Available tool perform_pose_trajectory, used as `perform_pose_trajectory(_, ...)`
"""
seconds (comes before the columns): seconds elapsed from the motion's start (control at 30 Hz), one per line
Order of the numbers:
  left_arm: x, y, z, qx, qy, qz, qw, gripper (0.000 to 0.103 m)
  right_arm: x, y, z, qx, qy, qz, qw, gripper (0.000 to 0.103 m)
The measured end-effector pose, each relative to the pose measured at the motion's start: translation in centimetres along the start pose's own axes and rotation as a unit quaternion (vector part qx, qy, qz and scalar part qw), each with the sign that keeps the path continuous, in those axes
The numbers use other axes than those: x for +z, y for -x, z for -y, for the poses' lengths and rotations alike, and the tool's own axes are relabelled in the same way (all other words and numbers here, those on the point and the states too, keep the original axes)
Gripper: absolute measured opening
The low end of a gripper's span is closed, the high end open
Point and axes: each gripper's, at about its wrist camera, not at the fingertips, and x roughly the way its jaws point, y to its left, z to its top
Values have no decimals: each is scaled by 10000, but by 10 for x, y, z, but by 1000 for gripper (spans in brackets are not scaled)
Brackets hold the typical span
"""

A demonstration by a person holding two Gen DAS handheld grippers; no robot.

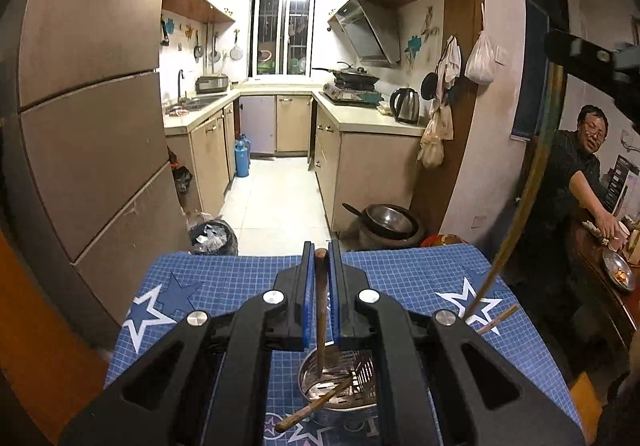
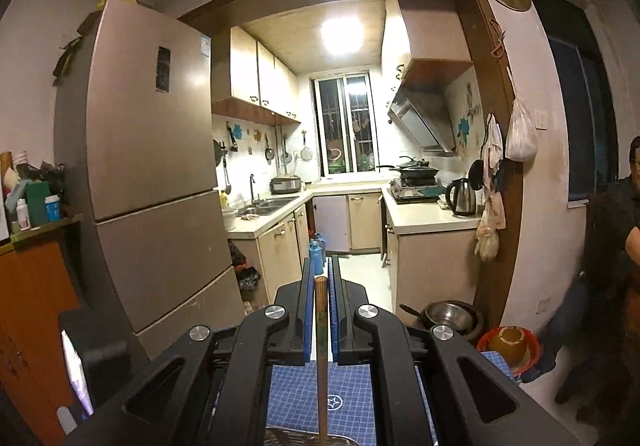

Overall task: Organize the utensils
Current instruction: 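Carry both chopsticks over the teal holder, lower them in, open both tools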

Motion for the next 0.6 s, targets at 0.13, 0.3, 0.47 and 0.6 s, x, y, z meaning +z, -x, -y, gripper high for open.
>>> perform_pose_trajectory(0.13,-5,-8,-2,-28,10,-65,10000,5,-31,-18,-2,4,109,-223,9997,8)
perform_pose_trajectory(0.3,-19,-15,0,6,-97,-172,9998,5,-90,-39,-2,-53,137,-690,9975,8)
perform_pose_trajectory(0.47,-36,-12,-4,-28,-130,-148,9998,6,-130,-43,-2,-85,135,-1077,9941,8)
perform_pose_trajectory(0.6,-47,-6,-7,-191,-135,-146,9996,38,-142,-40,0,-136,5,-1268,9918,64)
